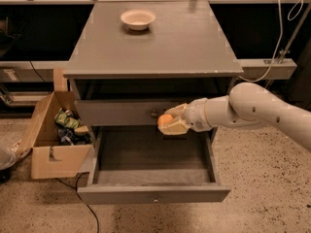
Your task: Place orange into middle drawer
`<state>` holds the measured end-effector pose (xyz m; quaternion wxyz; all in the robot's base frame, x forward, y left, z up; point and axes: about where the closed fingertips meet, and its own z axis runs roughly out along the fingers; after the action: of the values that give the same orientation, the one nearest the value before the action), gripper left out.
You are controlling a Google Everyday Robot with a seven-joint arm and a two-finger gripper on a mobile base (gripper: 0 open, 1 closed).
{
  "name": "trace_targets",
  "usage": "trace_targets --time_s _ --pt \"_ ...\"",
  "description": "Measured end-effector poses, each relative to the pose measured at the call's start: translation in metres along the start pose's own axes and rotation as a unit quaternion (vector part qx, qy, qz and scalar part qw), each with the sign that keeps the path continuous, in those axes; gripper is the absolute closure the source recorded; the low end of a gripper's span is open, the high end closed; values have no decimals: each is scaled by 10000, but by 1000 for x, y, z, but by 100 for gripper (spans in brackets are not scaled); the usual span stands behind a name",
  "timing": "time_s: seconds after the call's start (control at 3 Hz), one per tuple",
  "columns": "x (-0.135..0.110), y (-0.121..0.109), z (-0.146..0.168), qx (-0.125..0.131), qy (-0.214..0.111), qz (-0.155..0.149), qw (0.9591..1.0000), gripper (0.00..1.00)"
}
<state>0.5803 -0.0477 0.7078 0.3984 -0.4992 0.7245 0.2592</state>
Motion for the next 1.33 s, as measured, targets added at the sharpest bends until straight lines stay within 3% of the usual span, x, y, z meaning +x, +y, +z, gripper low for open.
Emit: trace_targets --time_s 0.33,0.67,1.0,1.33 --pt "1 0 1 0 -11 17 10000 100" --pt "48 0 26 131 202 290 9993 100" --pt "115 -3 64 325 380 706 9962 100" --pt "162 -10 94 454 459 963 9933 100"
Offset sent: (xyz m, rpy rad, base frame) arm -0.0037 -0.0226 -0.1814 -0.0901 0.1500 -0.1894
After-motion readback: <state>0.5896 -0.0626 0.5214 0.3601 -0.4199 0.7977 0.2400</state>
